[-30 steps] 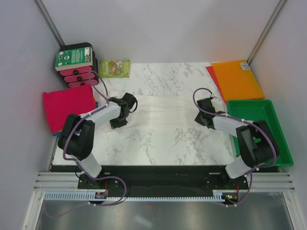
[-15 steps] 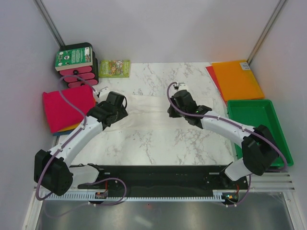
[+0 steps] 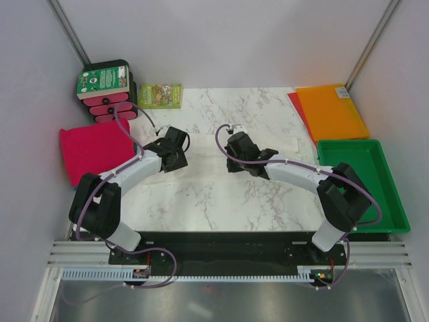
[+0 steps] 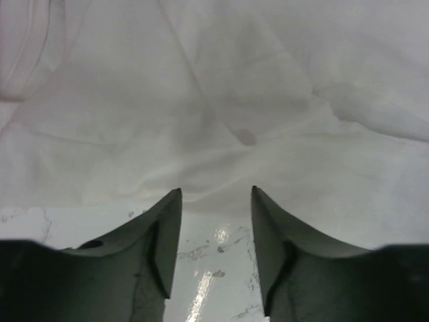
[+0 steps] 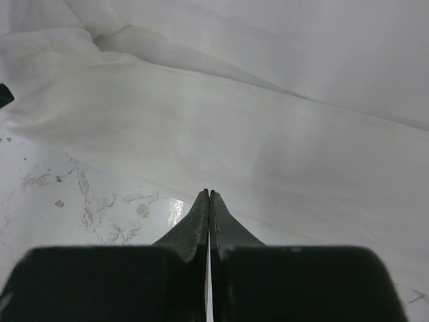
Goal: Fold and stack the t-shirts
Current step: Fold the tshirt
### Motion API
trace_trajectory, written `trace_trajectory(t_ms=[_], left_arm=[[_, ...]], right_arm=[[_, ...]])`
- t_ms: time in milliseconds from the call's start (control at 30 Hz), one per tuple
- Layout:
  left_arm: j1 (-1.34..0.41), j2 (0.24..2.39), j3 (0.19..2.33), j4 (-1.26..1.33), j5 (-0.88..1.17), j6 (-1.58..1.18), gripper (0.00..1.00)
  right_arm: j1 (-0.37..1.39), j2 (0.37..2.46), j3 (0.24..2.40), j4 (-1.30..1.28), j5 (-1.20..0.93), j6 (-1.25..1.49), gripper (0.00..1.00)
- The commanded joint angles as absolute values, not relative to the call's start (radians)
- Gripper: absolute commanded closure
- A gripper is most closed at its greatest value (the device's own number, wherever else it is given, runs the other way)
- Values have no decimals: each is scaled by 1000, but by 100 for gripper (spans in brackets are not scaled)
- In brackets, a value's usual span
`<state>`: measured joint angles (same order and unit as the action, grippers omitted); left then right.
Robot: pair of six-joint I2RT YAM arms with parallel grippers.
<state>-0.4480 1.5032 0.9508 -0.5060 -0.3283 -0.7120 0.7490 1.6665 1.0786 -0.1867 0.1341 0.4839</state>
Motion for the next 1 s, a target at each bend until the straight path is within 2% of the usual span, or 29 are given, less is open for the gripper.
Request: trace_trajectory(t_ms=[0,67,133,167,267,633,967], left_arm=[[-436,1574,1077,-431,-305,-663,56],[-436,1607,1088,-434,-304,-664,73],[-434,1626,1089,-434,-308,-669,81],[-433,1647,1091,-434,-308,-672,89],[-428,1664,1089,-451,-293,-689,98],[-428,1667,1077,-454,-313,-680,98],[-428,1854,1322,-471,-360,-581,96]], right_arm=[[755,1608,1086,-198,198,443,100],[755,1598,1074,-198,207,434,100],[755,1597,1068,-199,212,433,100],[755,1597,1068,-199,213,431,100],[755,1603,1068,-196,216,431,100],[755,1625,1051,-173,210,439,100],[755,1615,1008,-160,230,434,100]])
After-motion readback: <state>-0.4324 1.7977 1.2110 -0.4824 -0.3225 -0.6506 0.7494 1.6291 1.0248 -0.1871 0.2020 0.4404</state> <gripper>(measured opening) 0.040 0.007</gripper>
